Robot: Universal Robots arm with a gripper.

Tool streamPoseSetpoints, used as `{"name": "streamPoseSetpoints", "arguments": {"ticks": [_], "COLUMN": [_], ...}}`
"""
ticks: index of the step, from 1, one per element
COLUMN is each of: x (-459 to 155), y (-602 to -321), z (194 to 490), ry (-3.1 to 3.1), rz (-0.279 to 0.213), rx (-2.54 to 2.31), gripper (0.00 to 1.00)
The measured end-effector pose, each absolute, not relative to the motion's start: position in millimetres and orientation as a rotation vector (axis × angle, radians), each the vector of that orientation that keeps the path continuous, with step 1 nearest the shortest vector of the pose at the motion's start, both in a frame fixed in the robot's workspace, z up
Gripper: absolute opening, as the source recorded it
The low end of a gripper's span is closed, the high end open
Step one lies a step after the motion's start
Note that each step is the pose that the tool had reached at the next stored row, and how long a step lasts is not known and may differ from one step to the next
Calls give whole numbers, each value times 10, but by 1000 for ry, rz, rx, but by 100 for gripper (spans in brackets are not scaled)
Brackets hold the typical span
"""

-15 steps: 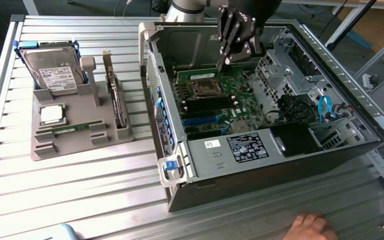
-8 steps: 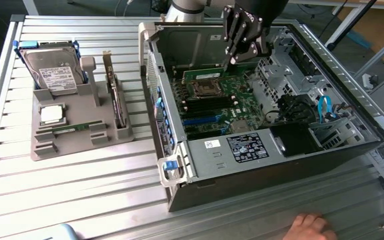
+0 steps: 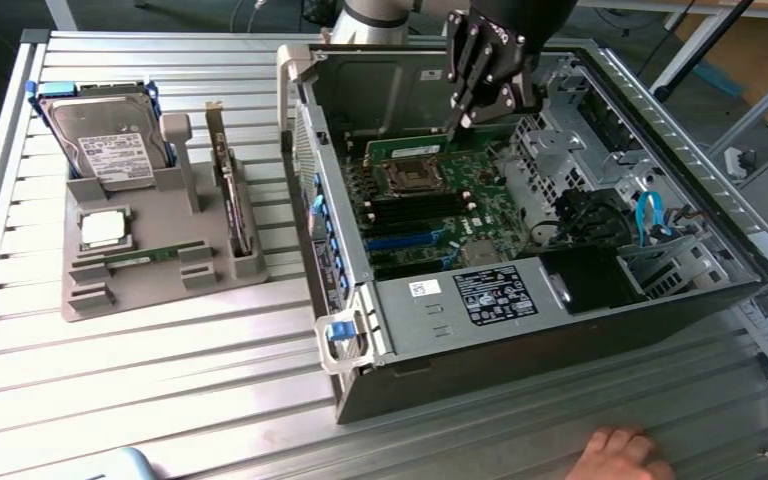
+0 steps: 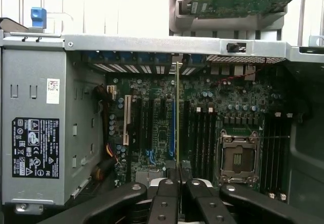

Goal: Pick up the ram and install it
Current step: 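Pick up the ram and move it above insertion slot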

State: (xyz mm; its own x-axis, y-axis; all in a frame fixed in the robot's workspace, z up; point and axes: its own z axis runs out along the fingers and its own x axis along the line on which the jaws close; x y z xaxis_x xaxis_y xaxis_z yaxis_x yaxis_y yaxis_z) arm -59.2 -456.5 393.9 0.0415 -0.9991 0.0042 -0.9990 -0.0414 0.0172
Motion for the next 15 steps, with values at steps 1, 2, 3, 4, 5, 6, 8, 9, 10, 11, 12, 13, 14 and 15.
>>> {"name": "streamPoseSetpoints", "arguments": {"ticks": [1, 2, 3, 4, 5, 6, 8, 9, 10, 11, 12, 13, 14, 15], "x": [-592, -592, -592, -592, -592, -592, -592, -589, -586, -582, -577, -573, -572, -572], "y": [-4565, -4565, -4565, -4564, -4564, -4564, -4565, -4565, -4565, -4566, -4565, -4565, -4565, -4565], "z": [3939, 3939, 3939, 3939, 3939, 3939, 3939, 3939, 3939, 3938, 3937, 3936, 3936, 3937], "ry": [-2167, -2169, -2171, -2171, -2171, -2171, -2172, -2172, -2173, -2175, -2179, -2184, -2188, -2188], "rz": [-18, -22, -24, -25, -25, -25, -25, -25, -25, -25, -25, -25, -25, -25], "rx": [2259, 2262, 2263, 2263, 2263, 2263, 2263, 2263, 2262, 2260, 2256, 2252, 2248, 2247], "gripper": [12, 12, 12, 12, 12, 12, 12, 12, 12, 12, 12, 12, 12, 12]}}
